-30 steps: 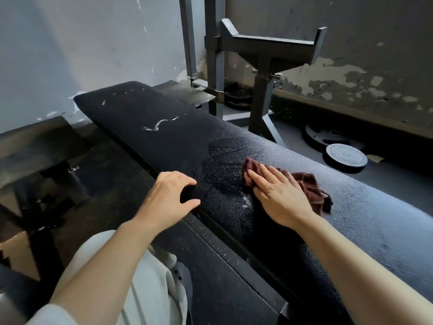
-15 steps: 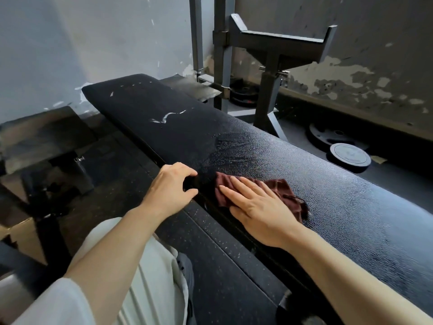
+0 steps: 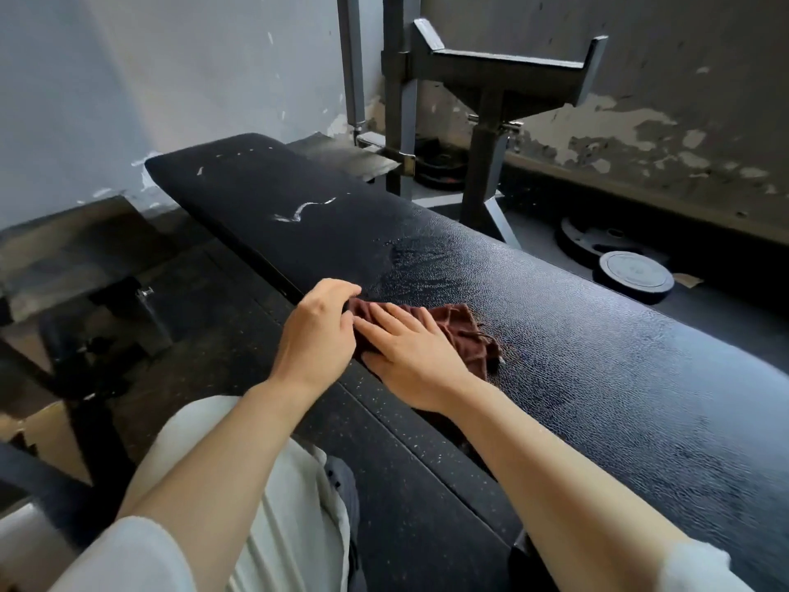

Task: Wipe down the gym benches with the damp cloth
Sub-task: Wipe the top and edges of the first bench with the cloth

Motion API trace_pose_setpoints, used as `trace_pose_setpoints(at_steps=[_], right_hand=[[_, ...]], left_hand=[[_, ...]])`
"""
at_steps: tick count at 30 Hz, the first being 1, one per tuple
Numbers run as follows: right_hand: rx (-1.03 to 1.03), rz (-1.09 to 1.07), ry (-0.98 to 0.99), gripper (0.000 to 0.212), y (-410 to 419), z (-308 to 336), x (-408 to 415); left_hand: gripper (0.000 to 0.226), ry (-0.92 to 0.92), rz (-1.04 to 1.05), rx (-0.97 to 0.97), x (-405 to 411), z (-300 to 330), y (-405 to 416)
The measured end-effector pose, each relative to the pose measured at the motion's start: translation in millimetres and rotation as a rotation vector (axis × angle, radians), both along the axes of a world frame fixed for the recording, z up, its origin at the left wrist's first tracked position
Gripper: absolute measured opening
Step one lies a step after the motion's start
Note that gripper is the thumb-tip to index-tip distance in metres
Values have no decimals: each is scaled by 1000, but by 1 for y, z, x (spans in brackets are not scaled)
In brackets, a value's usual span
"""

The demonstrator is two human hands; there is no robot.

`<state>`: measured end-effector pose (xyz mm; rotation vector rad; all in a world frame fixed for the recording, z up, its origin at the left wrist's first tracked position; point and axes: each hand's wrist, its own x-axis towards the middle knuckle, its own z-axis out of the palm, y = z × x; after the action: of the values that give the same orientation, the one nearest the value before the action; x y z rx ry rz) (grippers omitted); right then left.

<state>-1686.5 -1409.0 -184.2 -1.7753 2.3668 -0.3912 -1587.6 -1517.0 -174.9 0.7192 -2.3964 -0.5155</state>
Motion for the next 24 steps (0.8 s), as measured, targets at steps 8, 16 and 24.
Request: trace_pose_setpoints(at_steps=[8, 16, 24], right_hand=[[-354, -346, -266, 31, 61, 22, -59], [-213, -184, -42, 42, 42, 4, -56], [-139, -139, 47, 43, 21, -11, -67]], left_hand=[[46, -173, -305, -138, -23, -22, 57], [65, -490, -118, -157, -22, -12, 7], [57, -557, 36, -47, -39, 2, -32]])
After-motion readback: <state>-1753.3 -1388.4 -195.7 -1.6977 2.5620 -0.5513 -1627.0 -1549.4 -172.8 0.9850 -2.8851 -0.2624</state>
